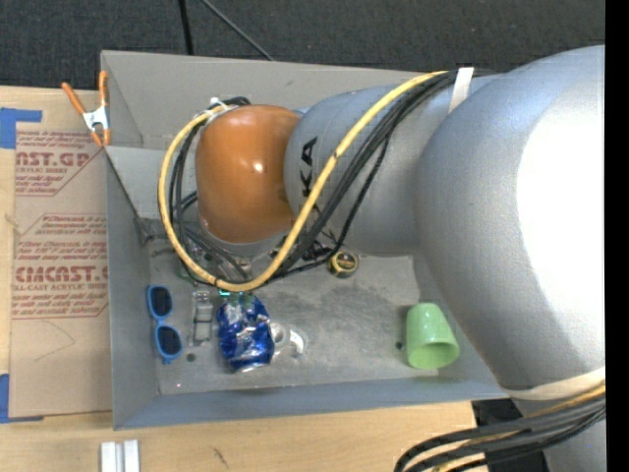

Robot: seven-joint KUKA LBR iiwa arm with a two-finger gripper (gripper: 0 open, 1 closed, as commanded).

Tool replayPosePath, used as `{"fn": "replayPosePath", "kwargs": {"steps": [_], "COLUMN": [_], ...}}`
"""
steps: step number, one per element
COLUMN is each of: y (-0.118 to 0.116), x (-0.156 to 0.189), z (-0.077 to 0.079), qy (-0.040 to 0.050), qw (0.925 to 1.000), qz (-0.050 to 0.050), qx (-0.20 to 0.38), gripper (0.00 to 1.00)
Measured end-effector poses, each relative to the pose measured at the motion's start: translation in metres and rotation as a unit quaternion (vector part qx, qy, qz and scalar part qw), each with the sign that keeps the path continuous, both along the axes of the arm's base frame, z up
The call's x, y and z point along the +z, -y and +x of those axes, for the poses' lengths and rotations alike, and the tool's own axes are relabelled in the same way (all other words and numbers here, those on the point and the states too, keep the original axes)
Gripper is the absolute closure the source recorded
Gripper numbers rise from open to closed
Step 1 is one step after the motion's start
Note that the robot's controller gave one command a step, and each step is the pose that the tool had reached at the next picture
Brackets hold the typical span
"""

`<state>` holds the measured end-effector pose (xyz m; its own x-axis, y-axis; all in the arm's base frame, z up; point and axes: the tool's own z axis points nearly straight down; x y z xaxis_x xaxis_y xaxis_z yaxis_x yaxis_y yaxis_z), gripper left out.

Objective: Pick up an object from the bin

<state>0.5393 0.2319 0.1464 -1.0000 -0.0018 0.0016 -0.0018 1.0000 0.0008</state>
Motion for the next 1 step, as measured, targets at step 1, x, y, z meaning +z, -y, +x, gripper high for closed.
{"fn": "replayPosePath", "kwargs": {"steps": [1], "y": [0.1007], "x": [-0.0580], "z": [-0.0398], "qy": [-0.0031], "qw": [0.9999], "qz": [-0.003], "qx": [-0.013], "gripper": [0.00]}}
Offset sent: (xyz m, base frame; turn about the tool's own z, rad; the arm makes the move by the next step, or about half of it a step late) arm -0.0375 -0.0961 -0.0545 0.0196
